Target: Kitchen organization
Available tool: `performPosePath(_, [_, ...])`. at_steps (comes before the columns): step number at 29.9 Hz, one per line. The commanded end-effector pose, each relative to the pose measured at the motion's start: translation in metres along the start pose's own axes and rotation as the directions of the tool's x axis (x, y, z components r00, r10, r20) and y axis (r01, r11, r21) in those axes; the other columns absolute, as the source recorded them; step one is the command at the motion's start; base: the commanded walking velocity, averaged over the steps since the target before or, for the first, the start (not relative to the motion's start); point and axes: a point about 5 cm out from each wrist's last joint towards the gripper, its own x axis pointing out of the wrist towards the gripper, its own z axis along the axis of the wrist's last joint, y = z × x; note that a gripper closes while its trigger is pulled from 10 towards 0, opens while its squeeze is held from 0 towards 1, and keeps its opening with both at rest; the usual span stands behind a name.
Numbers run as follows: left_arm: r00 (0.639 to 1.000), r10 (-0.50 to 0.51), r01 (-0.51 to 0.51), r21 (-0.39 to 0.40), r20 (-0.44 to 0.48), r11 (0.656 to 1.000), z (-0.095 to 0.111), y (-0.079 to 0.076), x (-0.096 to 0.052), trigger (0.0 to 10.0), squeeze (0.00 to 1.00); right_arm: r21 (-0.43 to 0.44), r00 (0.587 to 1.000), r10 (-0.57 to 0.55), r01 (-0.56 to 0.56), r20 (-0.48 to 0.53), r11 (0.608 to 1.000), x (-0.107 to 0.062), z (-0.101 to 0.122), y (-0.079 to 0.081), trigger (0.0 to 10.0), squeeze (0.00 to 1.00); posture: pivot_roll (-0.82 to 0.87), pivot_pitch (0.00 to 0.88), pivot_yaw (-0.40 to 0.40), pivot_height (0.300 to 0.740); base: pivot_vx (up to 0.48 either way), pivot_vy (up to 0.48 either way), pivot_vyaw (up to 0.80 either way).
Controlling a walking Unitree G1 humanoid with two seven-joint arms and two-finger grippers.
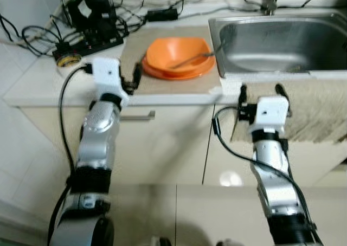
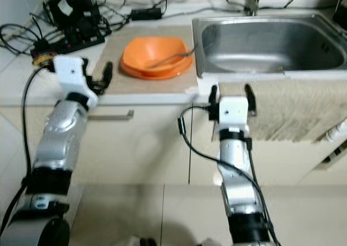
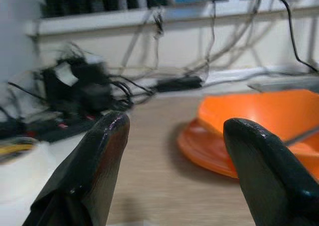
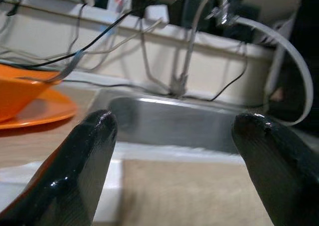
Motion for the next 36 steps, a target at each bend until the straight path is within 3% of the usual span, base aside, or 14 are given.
performPosePath(1, [1.0,0.012,-0.012,0.008,-0.022,1.0,-0.003,-0.002,-0.008,10.0,0.0,-0.007,0.999,-0.038,0.038,0.015,0.999,-0.002,0.002,-0.006,10.0,0.0,-0.05,0.0,0.111,0.736,0.0,0.0,0.0])
performPosePath(5, [0.995,-0.006,0.004,-0.018,-0.098,1.0,-0.021,-0.011,-0.018,10.0,0.0,0.02,0.997,-0.065,0.066,-0.048,0.998,-0.008,-0.009,-0.012,10.0,0.0,-0.05,0.0,0.111,0.736,0.0,0.0,0.0])
performPosePath(20, [0.99,-0.115,0.107,-0.094,-0.082,0.99,-0.011,-0.038,-0.018,10.0,0.0,0.037,0.998,-0.023,0.025,-0.06,0.999,-0.006,-0.012,-0.002,10.0,0.0,-0.06,0.0,0.099,0.736,0.0,0.0,0.0])
performPosePath(30, [0.987,-0.117,0.107,-0.088,-0.113,0.99,-0.019,-0.037,-0.018,10.0,0.0,0.065,0.997,0.027,-0.023,-0.066,0.998,-0.003,-0.011,0.0,10.0,0.0,-0.06,0.0,0.085,0.736,0.0,0.0,0.0])
performPosePath(36, [0.982,-0.135,0.129,-0.057,-0.131,0.99,-0.011,-0.031,-0.008,10.0,0.0,0.075,0.998,0.025,-0.02,-0.062,0.997,0.004,-0.008,-0.005,10.0,0.0,-0.06,0.0,0.094,0.736,0.0,0.0,0.0])
